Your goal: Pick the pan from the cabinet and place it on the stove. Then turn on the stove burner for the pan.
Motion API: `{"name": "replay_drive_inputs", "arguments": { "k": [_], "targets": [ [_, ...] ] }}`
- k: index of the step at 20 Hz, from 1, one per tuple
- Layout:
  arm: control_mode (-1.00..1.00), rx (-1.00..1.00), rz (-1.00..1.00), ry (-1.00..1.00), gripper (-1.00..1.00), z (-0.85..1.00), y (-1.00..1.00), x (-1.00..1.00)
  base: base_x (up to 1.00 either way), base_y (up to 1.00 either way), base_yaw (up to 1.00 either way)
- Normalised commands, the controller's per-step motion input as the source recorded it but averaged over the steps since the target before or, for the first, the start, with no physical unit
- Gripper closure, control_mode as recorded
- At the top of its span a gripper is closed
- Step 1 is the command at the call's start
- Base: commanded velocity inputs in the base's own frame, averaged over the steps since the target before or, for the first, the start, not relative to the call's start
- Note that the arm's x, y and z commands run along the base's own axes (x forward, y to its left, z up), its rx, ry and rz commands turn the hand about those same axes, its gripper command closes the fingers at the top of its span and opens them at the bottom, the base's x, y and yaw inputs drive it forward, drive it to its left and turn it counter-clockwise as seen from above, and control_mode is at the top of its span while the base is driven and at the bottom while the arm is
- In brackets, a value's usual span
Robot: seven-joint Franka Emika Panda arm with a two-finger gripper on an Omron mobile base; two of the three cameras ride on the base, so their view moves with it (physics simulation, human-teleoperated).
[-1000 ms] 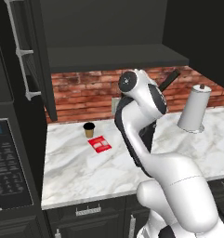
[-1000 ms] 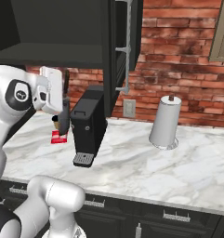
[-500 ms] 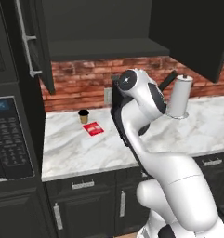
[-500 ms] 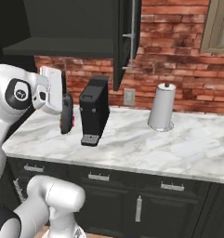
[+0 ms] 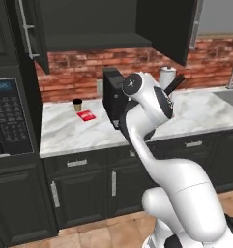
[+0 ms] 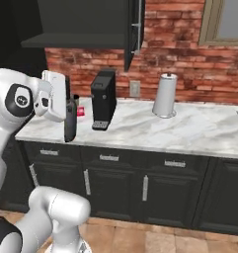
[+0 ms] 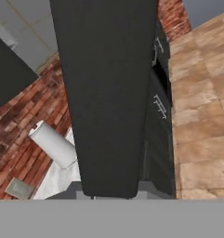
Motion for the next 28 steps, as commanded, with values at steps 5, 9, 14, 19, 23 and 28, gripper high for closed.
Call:
{"name": "replay_drive_inputs", "arguments": {
  "k": [5, 9, 14, 19, 23, 28],
  "targets": [
    [1.00, 0.00, 0.00, 0.00, 1.00, 0.00, 0.00, 0.00, -0.68, -0.40, -0.14],
    [1.00, 0.00, 0.00, 0.00, 1.00, 0.00, 0.00, 0.00, -0.38, -0.16, -0.36],
    [1.00, 0.00, 0.00, 0.00, 1.00, 0.00, 0.00, 0.00, -0.38, -0.22, -0.37],
    [1.00, 0.00, 0.00, 0.00, 1.00, 0.00, 0.00, 0.00, -0.42, -0.30, -0.37],
    [1.00, 0.00, 0.00, 0.00, 1.00, 0.00, 0.00, 0.00, -0.44, -0.30, -0.39],
    [1.00, 0.00, 0.00, 0.00, 1.00, 0.00, 0.00, 0.00, -0.45, -0.44, -0.38]
  ]
}}
